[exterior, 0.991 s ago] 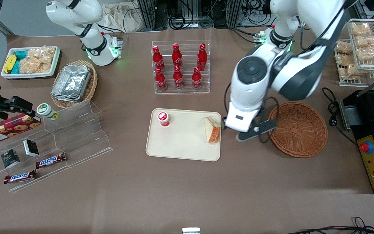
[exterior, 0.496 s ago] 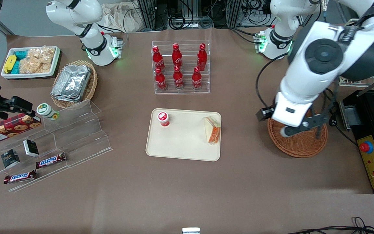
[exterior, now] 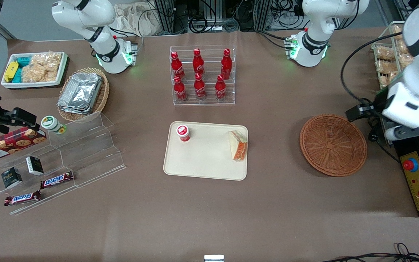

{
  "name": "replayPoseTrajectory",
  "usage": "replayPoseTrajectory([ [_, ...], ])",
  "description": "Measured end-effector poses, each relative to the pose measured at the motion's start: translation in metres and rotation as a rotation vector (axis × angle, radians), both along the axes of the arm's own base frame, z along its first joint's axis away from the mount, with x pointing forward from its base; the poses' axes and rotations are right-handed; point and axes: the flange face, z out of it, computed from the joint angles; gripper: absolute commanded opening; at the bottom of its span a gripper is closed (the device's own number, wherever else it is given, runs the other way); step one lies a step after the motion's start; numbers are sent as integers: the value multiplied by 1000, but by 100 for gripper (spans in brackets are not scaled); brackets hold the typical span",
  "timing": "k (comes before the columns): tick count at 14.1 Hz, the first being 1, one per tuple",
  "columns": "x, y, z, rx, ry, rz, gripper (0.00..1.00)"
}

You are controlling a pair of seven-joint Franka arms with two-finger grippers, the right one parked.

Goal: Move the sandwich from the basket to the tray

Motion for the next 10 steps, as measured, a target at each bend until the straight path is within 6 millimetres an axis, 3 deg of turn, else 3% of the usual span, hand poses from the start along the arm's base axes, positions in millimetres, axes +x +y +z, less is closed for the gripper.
replayPoseTrajectory([
  [4,-17,35,11,-8,1,-14,100],
  [10,-41,62,12,-22,12,-17,100],
])
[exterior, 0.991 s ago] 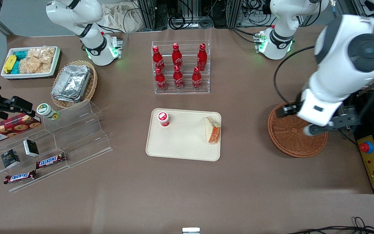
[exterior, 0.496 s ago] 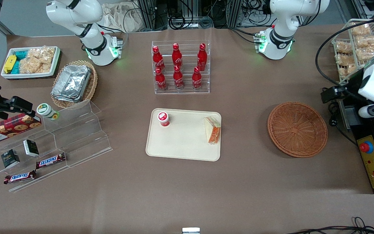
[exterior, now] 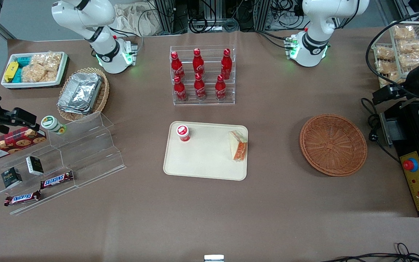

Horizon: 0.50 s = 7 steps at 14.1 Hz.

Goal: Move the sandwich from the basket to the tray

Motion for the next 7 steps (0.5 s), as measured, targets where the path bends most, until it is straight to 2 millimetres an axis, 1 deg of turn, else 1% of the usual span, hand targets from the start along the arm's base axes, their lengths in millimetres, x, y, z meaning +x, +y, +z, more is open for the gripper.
replayPoseTrajectory([
  [2,-6,5,1,-3,-1,0,100],
  [7,-8,8,4,-5,-7,-9,100],
])
